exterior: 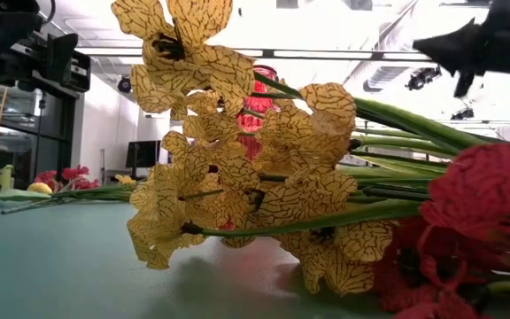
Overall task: Sort flowers into vase by color
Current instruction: Put the right yellow flowers into the green vase
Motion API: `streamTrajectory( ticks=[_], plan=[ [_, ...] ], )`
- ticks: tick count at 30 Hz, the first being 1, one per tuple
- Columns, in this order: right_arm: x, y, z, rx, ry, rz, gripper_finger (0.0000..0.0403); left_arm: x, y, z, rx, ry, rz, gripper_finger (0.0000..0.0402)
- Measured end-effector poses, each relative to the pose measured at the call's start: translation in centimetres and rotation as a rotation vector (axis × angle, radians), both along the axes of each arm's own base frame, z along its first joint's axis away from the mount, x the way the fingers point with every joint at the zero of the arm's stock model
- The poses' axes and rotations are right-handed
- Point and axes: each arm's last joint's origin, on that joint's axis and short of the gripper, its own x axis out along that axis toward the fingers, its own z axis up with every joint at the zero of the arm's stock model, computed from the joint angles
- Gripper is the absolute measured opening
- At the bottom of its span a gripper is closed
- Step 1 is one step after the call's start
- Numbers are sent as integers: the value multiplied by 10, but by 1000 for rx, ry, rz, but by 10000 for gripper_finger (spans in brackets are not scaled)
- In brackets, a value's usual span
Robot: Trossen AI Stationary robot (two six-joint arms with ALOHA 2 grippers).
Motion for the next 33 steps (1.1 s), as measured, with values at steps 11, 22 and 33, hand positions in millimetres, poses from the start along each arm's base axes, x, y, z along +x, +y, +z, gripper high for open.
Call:
streamTrajectory(
  ticks=[11, 22, 33],
  plan=[
    [37, -27, 16, 84, 453, -322, 63, 0, 0, 0, 0, 0, 0, 184],
    [82, -80, -9, 463, 1170, -311, 220, 0, 0, 0, 0, 0, 0, 184],
    [92, -97, -38, 667, 1421, -242, 243, 0, 0, 0, 0, -1, 0, 184]
  ],
)
